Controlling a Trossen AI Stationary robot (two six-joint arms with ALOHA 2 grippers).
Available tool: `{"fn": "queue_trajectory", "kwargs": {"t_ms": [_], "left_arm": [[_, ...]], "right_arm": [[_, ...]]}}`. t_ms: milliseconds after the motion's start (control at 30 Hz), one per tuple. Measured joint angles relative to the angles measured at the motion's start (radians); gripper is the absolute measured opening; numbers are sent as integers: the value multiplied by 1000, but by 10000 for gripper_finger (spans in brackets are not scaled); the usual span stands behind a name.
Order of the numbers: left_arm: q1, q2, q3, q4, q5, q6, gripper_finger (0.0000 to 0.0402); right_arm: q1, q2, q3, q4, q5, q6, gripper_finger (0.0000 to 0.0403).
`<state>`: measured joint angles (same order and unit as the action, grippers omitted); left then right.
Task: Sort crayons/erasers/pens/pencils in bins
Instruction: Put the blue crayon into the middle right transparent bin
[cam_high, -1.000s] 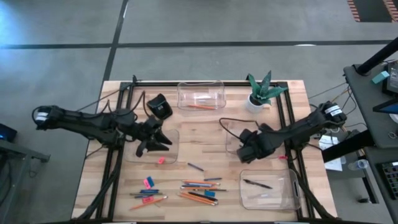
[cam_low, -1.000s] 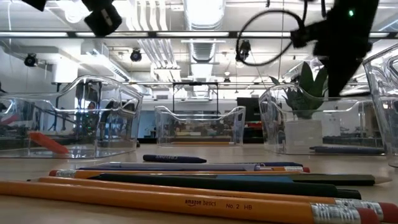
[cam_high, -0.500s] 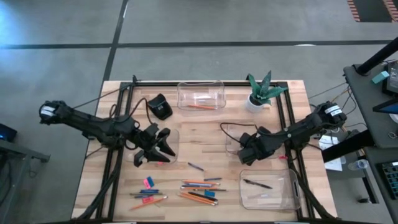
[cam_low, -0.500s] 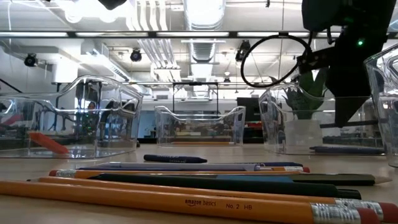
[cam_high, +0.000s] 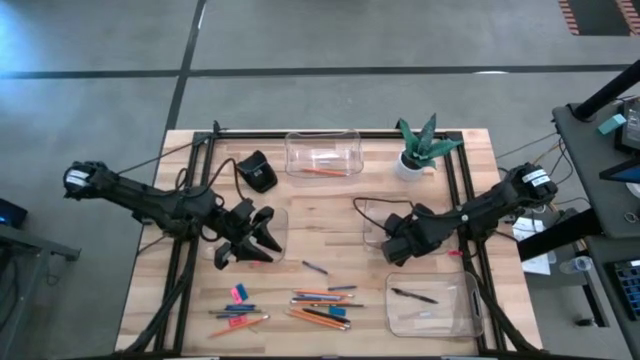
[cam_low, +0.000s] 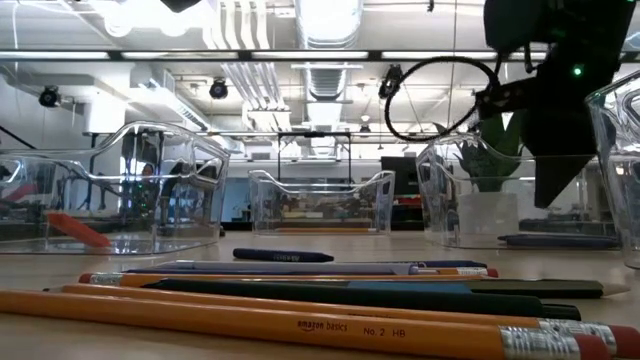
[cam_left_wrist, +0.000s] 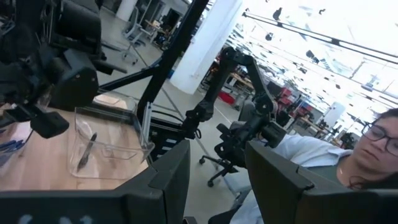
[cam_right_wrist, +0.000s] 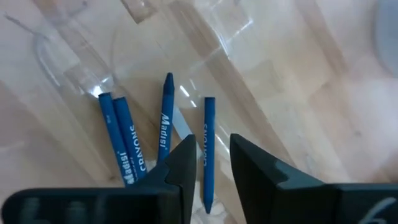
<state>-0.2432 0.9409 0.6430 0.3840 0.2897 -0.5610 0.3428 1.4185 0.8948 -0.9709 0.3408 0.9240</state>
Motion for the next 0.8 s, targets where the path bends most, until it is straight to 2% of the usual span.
{"fn": "queue_trajectory", "kwargs": {"t_ms": [133,233,333,567,633,800], "left_arm": [[0,-1,0,-1,0,0,140],[-2,1,-1,-6,0,1,140],[-7,1,-8,-8,0,2,140],[-36,-1,-10,-88,2,2,140],[-48,-1,-11,-115,3,2,140],[-80,0,-11,-149,4,1,140]], "right_arm": [[-3,-8,114,-119,9,12,108],[-1,-9,210,-104,73,17,113],[12,-5,272,41,139,-40,116],[49,101,316,553,132,-331,116],[53,157,335,611,129,-370,116],[52,320,429,608,115,-390,116]]}}
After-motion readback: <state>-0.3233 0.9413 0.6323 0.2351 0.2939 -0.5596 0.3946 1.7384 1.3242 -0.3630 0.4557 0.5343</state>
